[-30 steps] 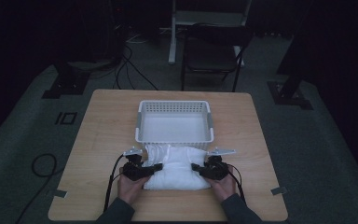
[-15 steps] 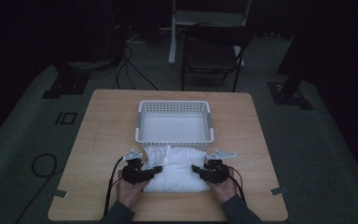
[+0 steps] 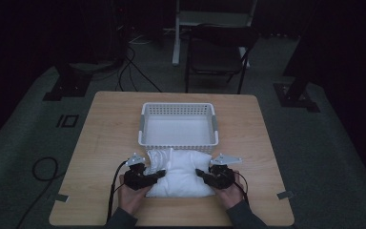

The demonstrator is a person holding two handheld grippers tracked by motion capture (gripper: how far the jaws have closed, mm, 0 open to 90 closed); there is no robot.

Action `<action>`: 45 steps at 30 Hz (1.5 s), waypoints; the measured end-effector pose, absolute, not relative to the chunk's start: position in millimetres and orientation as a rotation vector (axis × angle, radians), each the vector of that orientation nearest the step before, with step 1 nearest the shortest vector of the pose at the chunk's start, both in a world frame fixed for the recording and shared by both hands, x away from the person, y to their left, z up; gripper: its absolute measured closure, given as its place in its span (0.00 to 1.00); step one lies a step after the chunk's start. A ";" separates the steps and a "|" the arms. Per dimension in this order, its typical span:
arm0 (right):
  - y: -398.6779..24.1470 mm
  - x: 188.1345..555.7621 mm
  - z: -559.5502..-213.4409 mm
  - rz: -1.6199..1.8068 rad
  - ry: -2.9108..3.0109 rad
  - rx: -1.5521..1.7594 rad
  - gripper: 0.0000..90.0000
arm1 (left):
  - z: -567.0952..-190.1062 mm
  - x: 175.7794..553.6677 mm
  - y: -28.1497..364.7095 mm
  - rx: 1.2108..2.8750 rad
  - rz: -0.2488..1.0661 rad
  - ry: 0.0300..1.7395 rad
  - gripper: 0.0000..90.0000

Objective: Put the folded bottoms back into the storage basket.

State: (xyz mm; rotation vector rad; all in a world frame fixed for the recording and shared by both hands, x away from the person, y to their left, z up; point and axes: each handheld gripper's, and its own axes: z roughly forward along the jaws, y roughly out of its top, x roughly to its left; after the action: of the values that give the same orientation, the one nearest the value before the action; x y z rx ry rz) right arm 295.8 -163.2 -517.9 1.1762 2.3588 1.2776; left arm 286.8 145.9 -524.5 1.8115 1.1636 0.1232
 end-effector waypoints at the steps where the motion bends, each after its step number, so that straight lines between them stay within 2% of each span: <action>1: -163.5 295.5 -516.9 1.281 2.357 1.174 0.78 | -523.3 286.3 145.8 1.810 0.124 1.163 0.58; 10: -166.2 290.6 -505.9 1.302 2.339 1.149 0.78 | -509.4 278.5 143.8 1.800 0.148 1.155 0.58; 15: -164.4 287.6 -498.8 1.301 2.323 1.133 0.78 | -499.0 273.3 141.2 1.811 0.208 1.141 0.58; 45: -168.5 273.3 -450.4 1.379 2.257 1.065 0.78 | -449.8 263.2 146.3 1.758 0.241 1.069 0.58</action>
State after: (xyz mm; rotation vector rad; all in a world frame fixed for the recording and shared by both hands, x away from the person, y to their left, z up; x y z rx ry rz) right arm 273.3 -168.5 -450.4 1.0654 2.2568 1.3789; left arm 263.2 146.3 -449.8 1.7583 1.0689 0.2414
